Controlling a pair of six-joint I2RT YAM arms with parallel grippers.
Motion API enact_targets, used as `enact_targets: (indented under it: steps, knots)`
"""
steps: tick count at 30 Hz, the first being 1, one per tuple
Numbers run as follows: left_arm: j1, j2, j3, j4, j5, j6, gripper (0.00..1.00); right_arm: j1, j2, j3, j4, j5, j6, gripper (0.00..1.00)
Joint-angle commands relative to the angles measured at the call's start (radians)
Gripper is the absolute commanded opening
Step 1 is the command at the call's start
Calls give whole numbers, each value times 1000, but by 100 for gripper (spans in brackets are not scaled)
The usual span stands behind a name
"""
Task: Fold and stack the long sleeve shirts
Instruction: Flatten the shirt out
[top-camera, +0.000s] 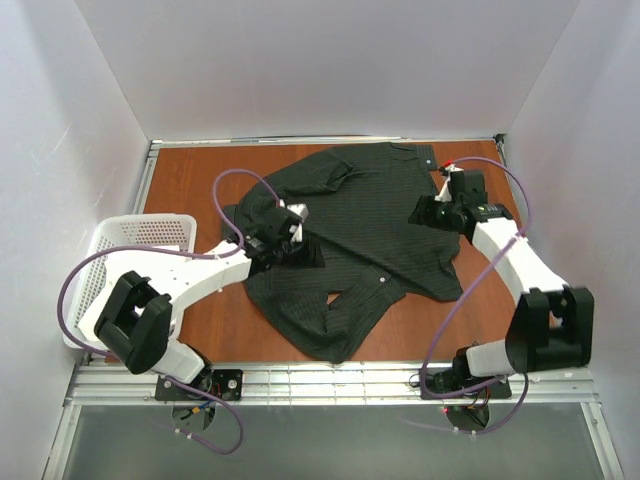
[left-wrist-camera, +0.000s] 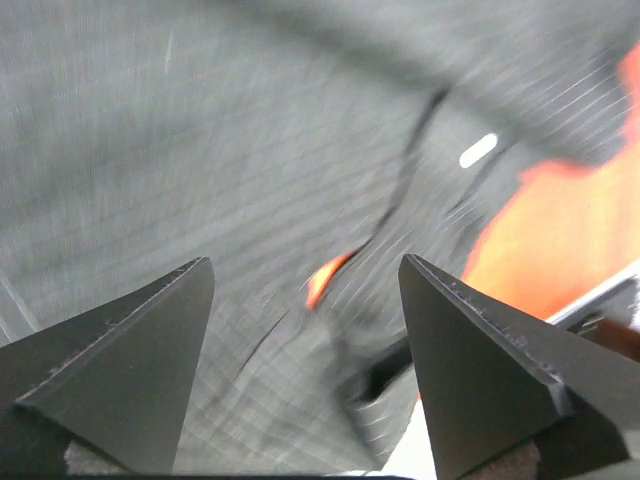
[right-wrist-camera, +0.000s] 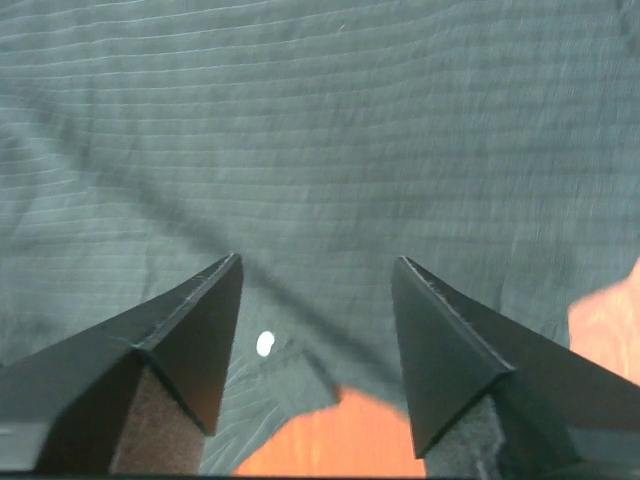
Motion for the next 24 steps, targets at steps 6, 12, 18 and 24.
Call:
enact_targets:
  steps: [6, 12, 18, 24]
  knots:
    - [-106, 59, -152, -120, 19, -21, 66, 7, 326, 243, 84, 125, -80, 50]
    - [-115, 8, -216, -192, 64, -33, 64, 2, 562, 345, 83, 191, -88, 51]
    - [-116, -42, -268, -238, 151, -21, 64, -22, 709, 421, 76, 224, -83, 52]
    - [-115, -59, -288, -265, 219, 25, 64, -85, 777, 585, -34, 256, -129, 57]
